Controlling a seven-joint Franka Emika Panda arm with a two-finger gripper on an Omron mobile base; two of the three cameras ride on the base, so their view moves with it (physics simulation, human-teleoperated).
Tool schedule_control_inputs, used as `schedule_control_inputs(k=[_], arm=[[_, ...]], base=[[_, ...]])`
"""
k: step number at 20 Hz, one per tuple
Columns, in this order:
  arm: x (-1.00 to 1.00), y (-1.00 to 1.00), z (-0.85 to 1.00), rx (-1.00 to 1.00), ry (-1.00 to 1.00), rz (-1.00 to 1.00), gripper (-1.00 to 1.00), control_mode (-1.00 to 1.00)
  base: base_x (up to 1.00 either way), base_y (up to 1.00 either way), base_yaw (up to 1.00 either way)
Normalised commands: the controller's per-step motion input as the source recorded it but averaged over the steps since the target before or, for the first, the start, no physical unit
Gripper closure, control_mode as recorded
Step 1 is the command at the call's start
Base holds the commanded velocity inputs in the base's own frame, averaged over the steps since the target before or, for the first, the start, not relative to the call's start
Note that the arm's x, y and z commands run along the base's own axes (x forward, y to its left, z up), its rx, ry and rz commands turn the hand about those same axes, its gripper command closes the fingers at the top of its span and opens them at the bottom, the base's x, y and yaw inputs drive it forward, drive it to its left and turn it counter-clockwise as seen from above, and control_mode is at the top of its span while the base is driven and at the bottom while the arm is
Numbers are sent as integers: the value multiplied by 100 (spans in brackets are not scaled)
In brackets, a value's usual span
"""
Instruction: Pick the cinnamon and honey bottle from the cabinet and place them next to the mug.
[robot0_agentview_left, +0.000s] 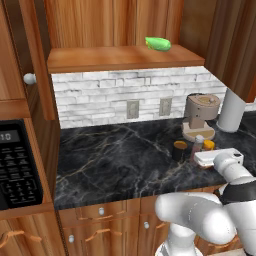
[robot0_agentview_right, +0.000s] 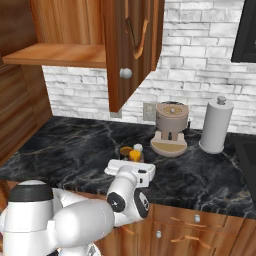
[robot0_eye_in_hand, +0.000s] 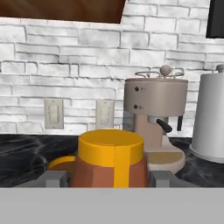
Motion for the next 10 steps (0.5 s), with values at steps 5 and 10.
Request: schedule_control_inputs(k=[5, 10], arm=[[44, 35, -47, 2, -1, 1, 100, -100], [41, 30, -41, 6, -9, 4, 100, -100]], base=[[0, 0, 0], [0, 0, 0]])
